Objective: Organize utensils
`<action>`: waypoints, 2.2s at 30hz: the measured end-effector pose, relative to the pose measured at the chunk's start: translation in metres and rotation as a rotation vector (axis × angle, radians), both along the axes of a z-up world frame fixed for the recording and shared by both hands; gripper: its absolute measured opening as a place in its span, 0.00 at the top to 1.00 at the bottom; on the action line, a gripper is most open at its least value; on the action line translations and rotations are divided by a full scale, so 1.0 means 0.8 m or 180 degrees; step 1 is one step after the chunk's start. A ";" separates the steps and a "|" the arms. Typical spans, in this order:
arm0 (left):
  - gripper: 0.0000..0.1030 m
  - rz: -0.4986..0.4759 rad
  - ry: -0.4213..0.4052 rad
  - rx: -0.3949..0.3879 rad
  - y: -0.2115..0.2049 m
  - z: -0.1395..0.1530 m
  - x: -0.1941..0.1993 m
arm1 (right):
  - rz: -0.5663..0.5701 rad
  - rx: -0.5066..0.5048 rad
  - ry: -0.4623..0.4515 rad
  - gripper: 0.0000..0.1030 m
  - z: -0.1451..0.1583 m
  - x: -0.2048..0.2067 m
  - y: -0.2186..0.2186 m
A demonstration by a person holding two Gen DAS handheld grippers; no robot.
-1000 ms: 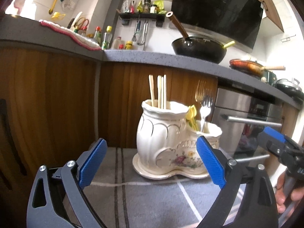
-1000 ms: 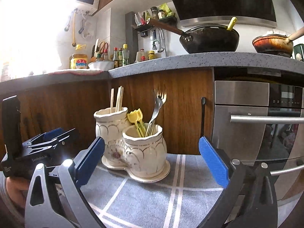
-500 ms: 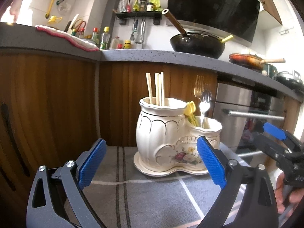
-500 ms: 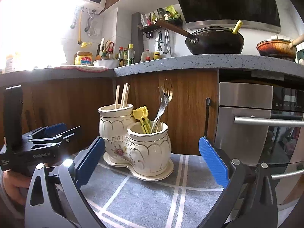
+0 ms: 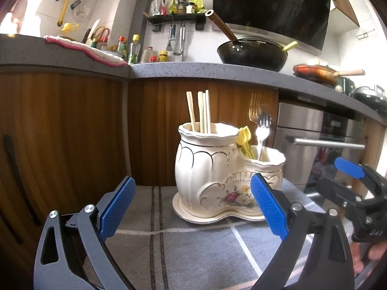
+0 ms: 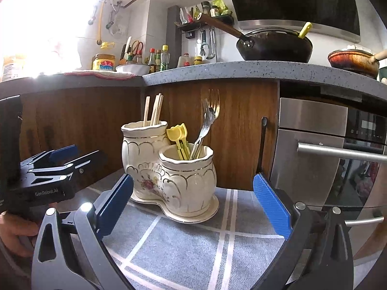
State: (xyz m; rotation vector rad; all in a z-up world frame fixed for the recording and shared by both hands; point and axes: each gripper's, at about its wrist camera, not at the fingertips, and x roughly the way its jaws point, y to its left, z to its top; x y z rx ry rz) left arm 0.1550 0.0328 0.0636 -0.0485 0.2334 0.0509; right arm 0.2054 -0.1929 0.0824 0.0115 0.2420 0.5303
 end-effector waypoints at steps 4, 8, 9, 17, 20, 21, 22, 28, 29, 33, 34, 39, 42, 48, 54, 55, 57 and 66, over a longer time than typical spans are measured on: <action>0.07 0.0007 0.0016 0.0008 0.000 0.000 0.002 | 0.0005 -0.0011 -0.0021 0.05 0.000 -0.002 0.000; 0.07 0.0053 0.0039 -0.0045 0.005 0.000 0.003 | 0.0019 -0.0010 -0.0047 0.05 0.002 -0.004 -0.002; 0.07 0.0056 0.0037 -0.0049 0.006 0.001 0.003 | 0.0019 -0.0010 -0.0055 0.05 0.002 -0.004 -0.002; 0.07 0.0045 0.0030 -0.0027 0.005 0.000 0.003 | 0.0029 -0.0006 -0.0086 0.05 0.003 -0.006 -0.003; 0.07 0.0056 0.0035 -0.0013 0.004 0.000 0.003 | 0.0032 -0.0005 -0.0103 0.05 0.003 -0.007 -0.003; 0.06 0.0050 0.0043 -0.0012 0.004 0.000 0.003 | 0.0030 -0.0005 -0.0108 0.05 0.003 -0.007 -0.003; 0.06 0.0049 0.0044 -0.0006 0.003 0.000 0.002 | 0.0027 -0.0003 -0.0114 0.05 0.004 -0.008 -0.003; 0.06 0.0062 0.0029 0.0037 0.001 0.002 0.001 | 0.0032 -0.0002 -0.0144 0.05 0.004 -0.010 -0.002; 0.05 0.0064 0.0029 0.0035 0.001 0.002 0.001 | 0.0039 -0.0002 -0.0146 0.05 0.004 -0.011 -0.002; 0.05 0.0065 0.0026 0.0040 0.001 0.002 0.002 | 0.0040 0.0000 -0.0151 0.05 0.005 -0.011 -0.003; 0.05 0.0065 0.0027 0.0041 0.001 0.002 0.002 | 0.0039 0.0002 -0.0154 0.05 0.005 -0.011 -0.003; 0.05 0.0047 0.0018 0.0053 0.000 0.002 0.001 | 0.0039 0.0006 -0.0160 0.05 0.005 -0.012 -0.003; 0.05 0.0046 0.0012 0.0068 -0.001 0.003 0.000 | 0.0039 0.0008 -0.0166 0.05 0.005 -0.013 -0.003; 0.05 0.0049 0.0007 0.0072 -0.002 0.003 -0.001 | 0.0064 0.0011 -0.0194 0.05 0.007 -0.015 -0.004; 0.05 0.0048 -0.0017 0.0105 -0.002 0.004 0.001 | 0.0099 0.0006 -0.0216 0.05 0.008 -0.016 -0.003; 0.05 0.0043 -0.0011 0.0101 -0.002 0.004 0.001 | 0.0097 0.0006 -0.0211 0.05 0.008 -0.015 -0.003; 0.05 0.0038 -0.0008 0.0094 -0.003 0.004 0.000 | 0.0095 0.0001 -0.0200 0.05 0.007 -0.015 -0.002; 0.05 0.0047 -0.0009 0.0077 -0.001 0.004 0.000 | 0.0090 0.0002 -0.0200 0.05 0.007 -0.014 -0.001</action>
